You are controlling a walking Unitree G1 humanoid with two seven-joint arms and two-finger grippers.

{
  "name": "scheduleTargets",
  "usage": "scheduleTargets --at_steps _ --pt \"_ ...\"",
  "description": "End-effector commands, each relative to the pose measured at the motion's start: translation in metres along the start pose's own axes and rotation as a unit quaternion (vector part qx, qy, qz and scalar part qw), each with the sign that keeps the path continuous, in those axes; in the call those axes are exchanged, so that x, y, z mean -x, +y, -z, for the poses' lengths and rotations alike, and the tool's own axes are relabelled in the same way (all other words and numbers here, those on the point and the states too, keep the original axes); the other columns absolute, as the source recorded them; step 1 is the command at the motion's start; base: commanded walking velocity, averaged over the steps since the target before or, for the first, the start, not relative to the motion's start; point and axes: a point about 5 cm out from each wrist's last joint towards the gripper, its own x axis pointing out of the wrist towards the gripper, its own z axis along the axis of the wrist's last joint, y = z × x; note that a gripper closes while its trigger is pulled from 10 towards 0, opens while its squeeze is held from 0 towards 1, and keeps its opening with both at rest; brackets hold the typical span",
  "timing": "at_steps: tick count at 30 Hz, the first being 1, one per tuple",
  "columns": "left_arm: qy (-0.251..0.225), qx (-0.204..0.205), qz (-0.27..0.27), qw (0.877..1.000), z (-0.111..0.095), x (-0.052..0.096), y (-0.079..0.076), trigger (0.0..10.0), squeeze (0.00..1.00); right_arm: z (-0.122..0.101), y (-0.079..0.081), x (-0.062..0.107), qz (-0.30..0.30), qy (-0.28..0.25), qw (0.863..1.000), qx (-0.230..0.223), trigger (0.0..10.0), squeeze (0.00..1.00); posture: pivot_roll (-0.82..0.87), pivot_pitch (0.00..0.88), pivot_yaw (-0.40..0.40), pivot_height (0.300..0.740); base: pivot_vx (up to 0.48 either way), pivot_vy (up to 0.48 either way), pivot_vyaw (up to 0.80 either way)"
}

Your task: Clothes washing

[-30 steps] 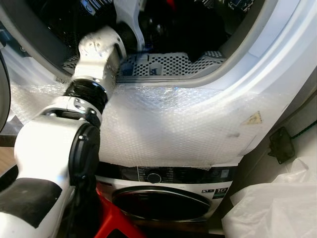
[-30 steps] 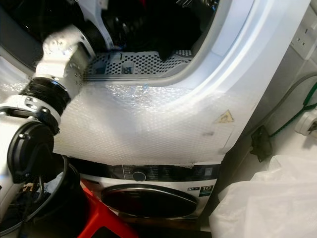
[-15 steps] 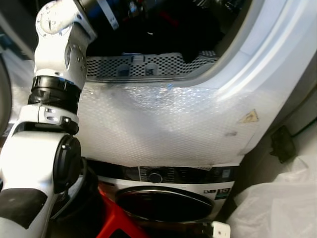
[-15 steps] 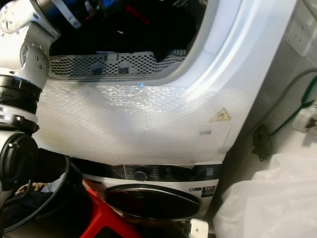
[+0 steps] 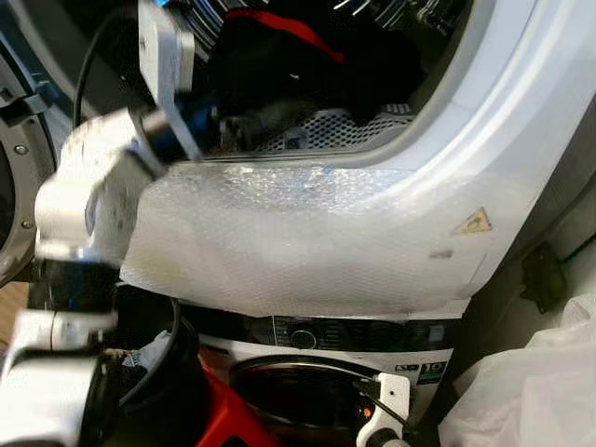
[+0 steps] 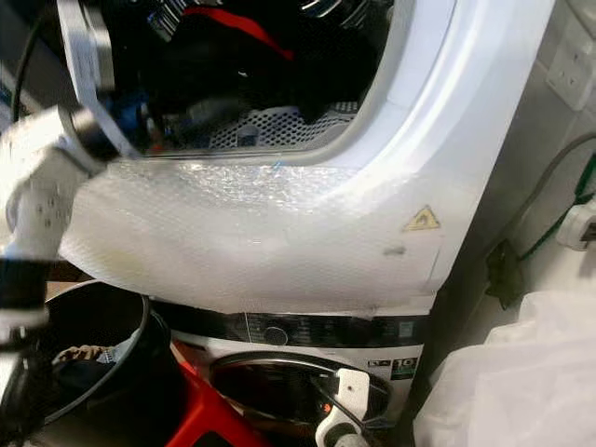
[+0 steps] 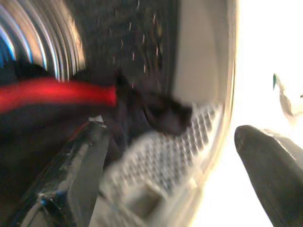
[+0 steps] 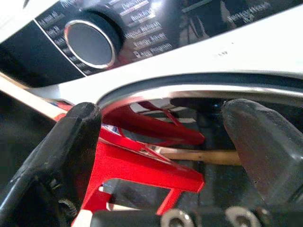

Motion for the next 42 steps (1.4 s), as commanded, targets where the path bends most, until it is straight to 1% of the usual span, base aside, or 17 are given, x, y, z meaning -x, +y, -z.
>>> scheduleTargets --at_steps 1,2,4,9,13,15,17,19,20,22,26,29,33,35,38,40,42 --pt "-0.012 0.008 -0.006 1.000 -0.009 -0.002 -0.002 10.0 0.00 0.010 0.005 0.002 -0.003 0.018 1.000 -0.007 10.0 0.00 0.02 0.000 0.163 0.740 0.000 0.000 0.00" --pt "-0.023 0.035 -0.012 0.999 -0.008 -0.003 -0.002 10.0 0.00 0.011 0.005 0.002 -0.004 0.022 1.000 -0.004 10.0 0.00 0.02 0.000 0.163 0.740 0.000 0.000 0.00" --pt "-0.004 0.014 -0.021 1.000 -0.002 -0.004 0.001 10.0 0.00 0.009 0.005 0.001 -0.002 0.022 1.000 -0.003 10.0 0.00 0.01 0.000 0.165 0.740 0.000 0.000 0.00" --pt "-0.013 0.015 -0.039 0.999 0.001 -0.014 0.007 10.0 0.00 0.008 -0.002 0.003 0.010 0.018 1.000 -0.004 10.0 0.00 0.00 0.000 0.149 0.740 0.000 0.000 0.00" --pt "-0.015 0.031 -0.058 0.998 0.005 -0.025 0.020 10.0 0.00 0.009 -0.007 0.005 0.016 0.023 1.000 0.002 10.0 0.00 -0.02 0.007 0.137 0.740 0.000 0.000 0.00" --pt "-0.005 0.023 -0.073 0.997 0.007 -0.028 0.025 10.0 0.00 0.009 -0.009 0.006 0.018 0.022 1.000 0.004 10.0 0.00 -0.03 0.008 0.135 0.740 0.000 0.000 0.00" --pt "0.028 0.009 -0.119 0.993 0.013 -0.036 0.037 10.0 0.00 0.012 -0.013 0.010 0.024 0.024 0.999 0.005 10.0 0.00 -0.04 0.016 0.127 0.740 0.000 0.000 0.00" --pt "0.044 0.005 -0.141 0.989 0.015 -0.040 0.042 10.0 0.00 0.013 -0.015 0.011 0.027 0.026 0.999 0.006 10.0 0.00 -0.04 0.019 0.125 0.740 0.000 0.000 0.00" --pt "0.082 -0.008 -0.172 0.982 0.019 -0.045 0.049 10.0 0.00 0.017 -0.017 0.014 0.028 0.031 0.999 0.007 10.0 0.00 -0.04 0.027 0.121 0.740 0.000 0.000 0.00" --pt "0.111 -0.029 -0.200 0.973 0.021 -0.050 0.055 10.0 0.00 0.020 -0.019 0.017 0.030 0.037 0.999 0.010 10.0 0.00 -0.05 0.035 0.118 0.740 0.000 0.000 0.00" --pt "0.117 -0.034 -0.212 0.970 0.014 -0.063 0.058 10.0 0.00 0.026 -0.020 0.021 0.035 0.044 0.998 0.009 10.0 0.00 -0.05 0.042 0.117 0.740 0.000 0.000 0.00" --pt "0.098 -0.022 -0.190 0.977 0.007 -0.076 0.056 10.0 0.00 0.030 -0.020 0.023 0.034 0.048 0.998 0.008 10.0 0.00 -0.06 0.051 0.119 0.740 0.000 0.000 0.00" --pt "0.097 -0.017 -0.204 0.974 0.002 -0.086 0.058 10.0 0.00 0.031 -0.021 0.024 0.033 0.053 0.998 0.012 10.0 0.00 -0.08 0.076 0.125 0.740 0.000 0.000 0.00" --pt "0.099 -0.020 -0.208 0.973 0.001 -0.087 0.059 10.0 0.00 0.031 -0.021 0.024 0.033 0.053 0.998 0.013 10.0 0.00 -0.08 0.076 0.125 0.740 0.000 0.000 0.00" --pt "0.075 -0.017 -0.226 0.971 -0.008 -0.090 0.062 10.0 0.00 0.033 -0.025 0.028 0.035 0.053 0.998 0.016 10.0 0.00 -0.12 0.086 0.124 0.740 0.000 0.000 0.00" --pt "0.080 -0.035 -0.238 0.967 -0.008 -0.089 0.064 10.0 0.00 0.035 -0.027 0.031 0.037 0.054 0.998 0.019 10.0 0.00 -0.15 0.094 0.126 0.740 0.000 0.000 0.00" --pt "0.089 -0.036 -0.288 0.953 -0.006 -0.078 0.073 10.0 0.00 0.037 -0.032 0.035 0.043 0.054 0.997 0.023 10.0 0.00 -0.19 0.100 0.126 0.740 0.000 0.000 0.00"
